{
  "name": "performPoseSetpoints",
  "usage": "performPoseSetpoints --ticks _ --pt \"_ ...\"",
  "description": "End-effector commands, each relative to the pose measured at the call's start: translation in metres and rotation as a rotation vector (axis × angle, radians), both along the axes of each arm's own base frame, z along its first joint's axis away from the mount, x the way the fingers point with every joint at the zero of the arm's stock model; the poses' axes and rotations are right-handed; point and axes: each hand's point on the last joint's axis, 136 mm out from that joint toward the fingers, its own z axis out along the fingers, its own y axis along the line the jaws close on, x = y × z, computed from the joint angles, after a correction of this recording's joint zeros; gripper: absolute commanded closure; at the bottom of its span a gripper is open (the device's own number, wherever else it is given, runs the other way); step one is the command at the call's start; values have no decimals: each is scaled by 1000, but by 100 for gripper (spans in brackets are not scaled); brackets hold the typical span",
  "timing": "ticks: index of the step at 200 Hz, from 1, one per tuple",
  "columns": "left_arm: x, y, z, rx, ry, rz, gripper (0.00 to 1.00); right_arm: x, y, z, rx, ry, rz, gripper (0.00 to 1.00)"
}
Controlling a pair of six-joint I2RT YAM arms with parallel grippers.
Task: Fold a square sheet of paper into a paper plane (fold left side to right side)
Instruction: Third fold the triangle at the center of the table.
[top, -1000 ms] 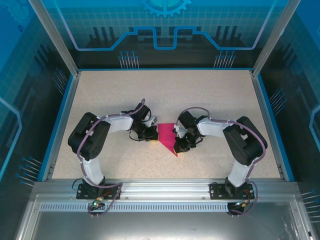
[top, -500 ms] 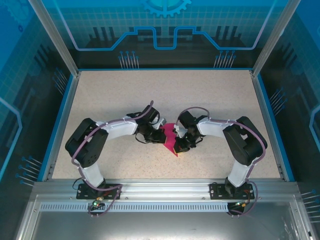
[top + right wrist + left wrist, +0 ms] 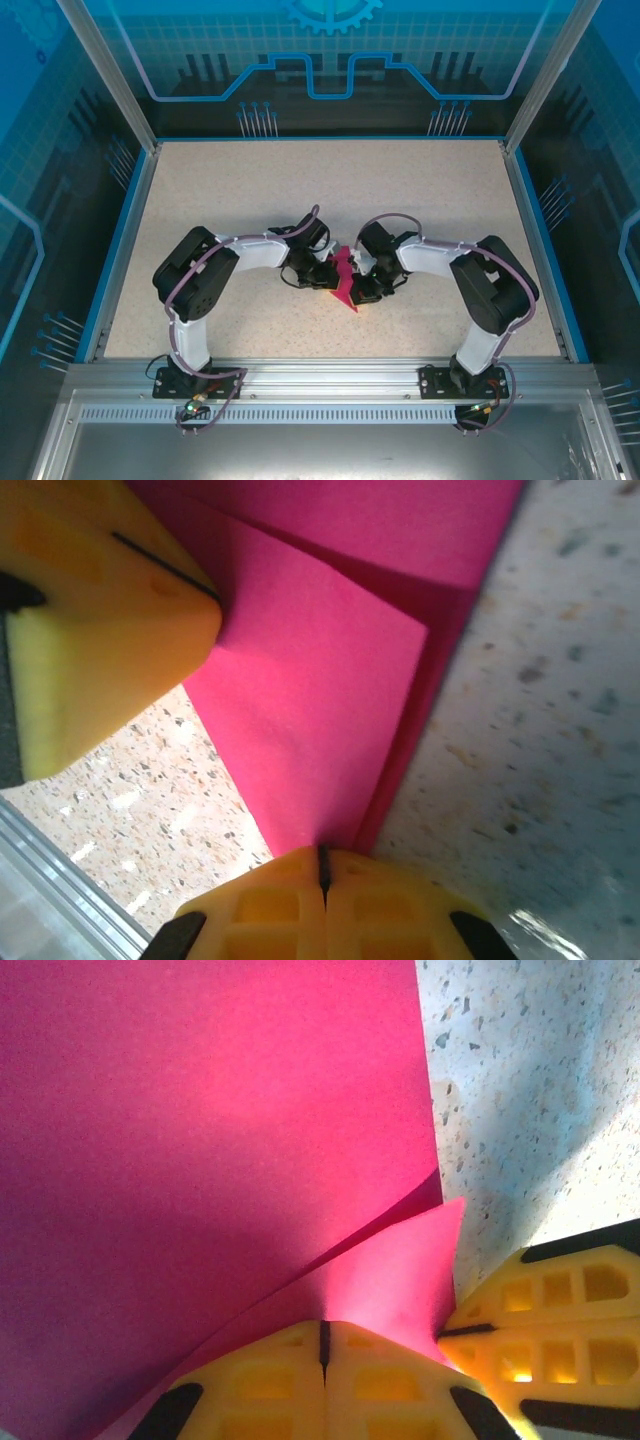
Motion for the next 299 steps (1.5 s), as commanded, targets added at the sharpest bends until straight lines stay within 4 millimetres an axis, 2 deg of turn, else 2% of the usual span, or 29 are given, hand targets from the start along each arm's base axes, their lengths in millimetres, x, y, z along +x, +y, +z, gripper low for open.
performPoseSetpoints --ticks 1,33,37,48,68,81,87,119,173,242,299 --pt "-11 13 -20 64 19 2 95 2 -3 14 -2 -27 -50 98" --pt "-13 19 -30 93 22 9 95 1 20 32 106 -23 -79 98" --pt "-13 19 -30 93 21 9 95 -7 18 25 100 3 -83 98" --pt "-13 18 -31 92 22 9 96 -10 26 23 116 14 -77 98" --pt "-12 18 -31 90 20 9 96 -10 36 18 112 18 -69 98" --pt "-11 17 -31 88 18 8 96 -13 36 8 87 36 -66 99" --pt "-11 17 -31 88 17 8 96 -5 43 14 99 17 -63 99" --pt "-10 17 -31 89 15 6 96 1 41 5 59 11 -76 99" --pt "-10 18 -33 96 19 4 96 8 44 10 79 -12 -92 100" --pt "-10 19 -36 109 21 2 96 11 31 2 42 -6 -130 100" --pt "-11 20 -39 120 25 2 96 4 12 -11 -36 27 -133 100"
